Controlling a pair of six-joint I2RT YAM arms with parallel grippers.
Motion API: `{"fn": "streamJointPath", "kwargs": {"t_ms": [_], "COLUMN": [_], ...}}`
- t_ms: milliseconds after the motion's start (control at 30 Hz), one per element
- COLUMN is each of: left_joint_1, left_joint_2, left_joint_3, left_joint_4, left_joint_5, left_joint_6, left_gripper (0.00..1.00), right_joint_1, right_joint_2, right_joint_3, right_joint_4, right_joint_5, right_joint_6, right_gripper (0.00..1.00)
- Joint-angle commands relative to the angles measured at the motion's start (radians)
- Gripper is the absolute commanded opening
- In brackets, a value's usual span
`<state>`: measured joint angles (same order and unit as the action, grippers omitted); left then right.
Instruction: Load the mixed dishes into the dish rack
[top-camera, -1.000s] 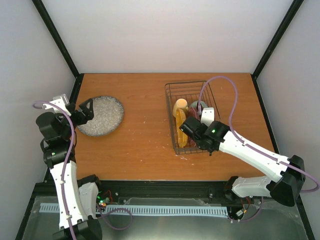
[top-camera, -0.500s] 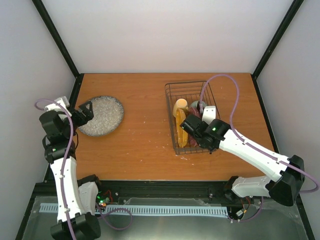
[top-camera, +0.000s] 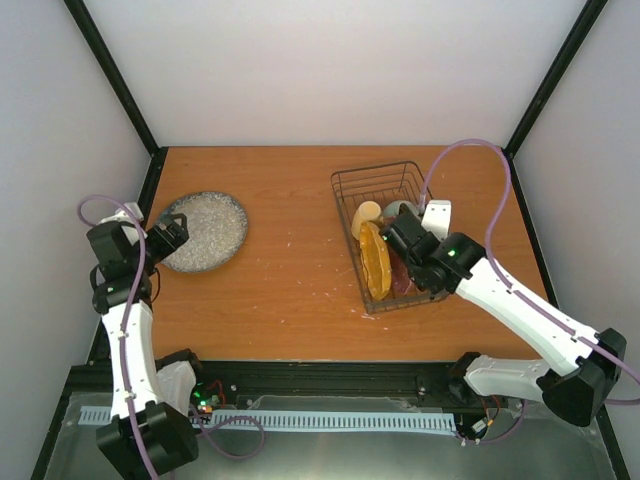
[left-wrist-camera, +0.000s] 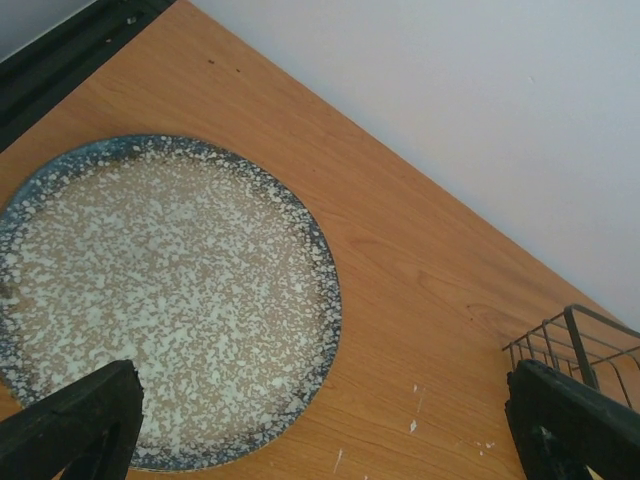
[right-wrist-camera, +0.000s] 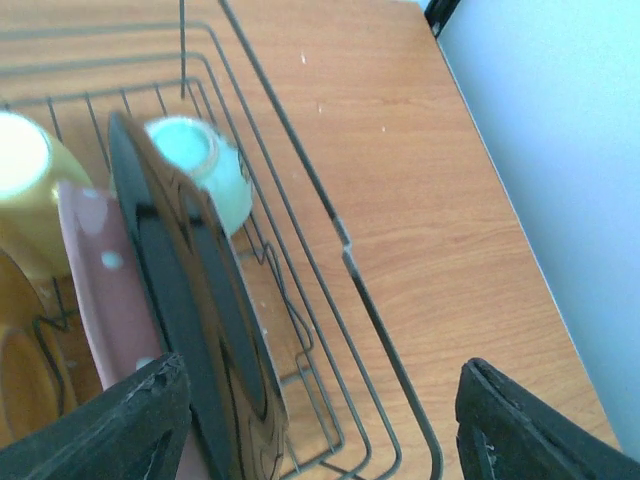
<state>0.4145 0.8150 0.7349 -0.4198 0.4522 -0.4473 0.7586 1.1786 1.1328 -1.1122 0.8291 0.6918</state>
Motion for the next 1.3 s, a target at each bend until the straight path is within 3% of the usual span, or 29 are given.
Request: {"fn": "streamJointPath", "kwargs": {"t_ms": [0,567,733,867,1067,1267], "left_joint_1": [0.036,0.127,0.237,0.336,0.438,0.446], "left_joint_2": [0.015,0.074,0.114,0.194,0.328,0.444], "left_joint_3": [0.000,-0.067,-0.104,-0.093,-0.090,-0.053], "left_joint_4": [-0.021,-0.027,0.005,0.007,0.056,0.063], "left_joint_5": [0.015,0.096,0.234,0.359,0.437,0.414], "left_joint_6": [-0.016,0.009,0.020,0.041,0.040,0.071], "left_gripper": [1.00,1.00,1.00,1.00,1.00,0.96], "right_joint_1": [-0.012,-0.012,-0.012,-0.012,-0.012,-0.011], "right_joint_2": [-0.043,-0.104,-0.146,-0.153,-0.141,-0.119], "right_joint_3": [0.064,0.112,0.116,0.126,0.155,0.189], "right_joint_4": [0.061,0.142,0.177,0.204,0.247,0.292], "right_joint_5": [0.051,-0.010,-0.062,-0.141,-0.260,-0.323], "right_joint_6": [-0.037,-0.118,-0.144,-0.177,-0.205,-0.245], "right_gripper": [0.72,0.73,0.73,0.73,0.73,0.73]}}
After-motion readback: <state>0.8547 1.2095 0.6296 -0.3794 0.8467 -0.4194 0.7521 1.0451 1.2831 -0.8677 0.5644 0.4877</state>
